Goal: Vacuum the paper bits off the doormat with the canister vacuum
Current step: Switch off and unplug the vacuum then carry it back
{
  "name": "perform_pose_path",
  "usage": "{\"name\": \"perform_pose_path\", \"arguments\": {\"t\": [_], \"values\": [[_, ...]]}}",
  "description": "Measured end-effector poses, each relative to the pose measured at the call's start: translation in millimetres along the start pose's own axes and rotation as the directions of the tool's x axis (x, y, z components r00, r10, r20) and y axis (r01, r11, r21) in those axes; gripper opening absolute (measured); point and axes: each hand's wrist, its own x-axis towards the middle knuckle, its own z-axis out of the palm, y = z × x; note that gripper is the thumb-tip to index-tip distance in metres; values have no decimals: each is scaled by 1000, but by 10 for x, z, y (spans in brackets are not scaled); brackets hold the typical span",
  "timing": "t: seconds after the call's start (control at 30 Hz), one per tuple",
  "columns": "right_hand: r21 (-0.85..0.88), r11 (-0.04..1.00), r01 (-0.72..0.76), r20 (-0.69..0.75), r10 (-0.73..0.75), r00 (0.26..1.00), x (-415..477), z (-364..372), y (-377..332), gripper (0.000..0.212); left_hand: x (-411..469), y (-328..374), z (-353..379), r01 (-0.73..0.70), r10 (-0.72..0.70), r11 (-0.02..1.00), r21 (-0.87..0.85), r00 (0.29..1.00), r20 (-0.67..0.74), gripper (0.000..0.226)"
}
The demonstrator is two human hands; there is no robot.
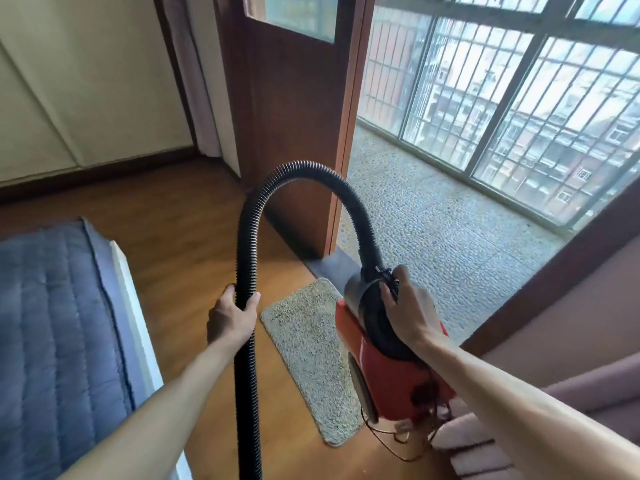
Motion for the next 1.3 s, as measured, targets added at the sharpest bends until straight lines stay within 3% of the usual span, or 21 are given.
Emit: {"name": "perform_pose_path", "arguments": {"t": [0.17,0.4,0.53,0.63,0.9,1.1,1.3], "values": [[30,999,21,-65,-19,998,186,-557,-644,18,-63,491,-488,-73,72,997,-22,995,-66,32],[53,994,93,-140,-85,987,329,-1055,-1399,17,0,1081,-1297,-132,106,976,-175,983,-150,61],[66,991,113,-168,-101,981,410,-1210,-1811,17,141,1188,-1691,-179,123,943,-281,971,-206,58],[87,989,118,-178,-101,979,481,-1268,-2065,18,139,1290,-2042,-225,143,924,-308,953,-267,49],[194,966,169,-196,-130,972,802,-1225,-2770,19,333,1352,-2663,-199,61,902,-384,938,-341,69],[282,945,168,-161,-125,979,1144,-982,-3086,19,536,1380,-2691,-184,29,915,-359,918,-397,59],[330,927,180,-82,-162,983,1576,-800,-3367,21,989,1504,-2726,-174,-28,875,-452,914,-405,67]]}}
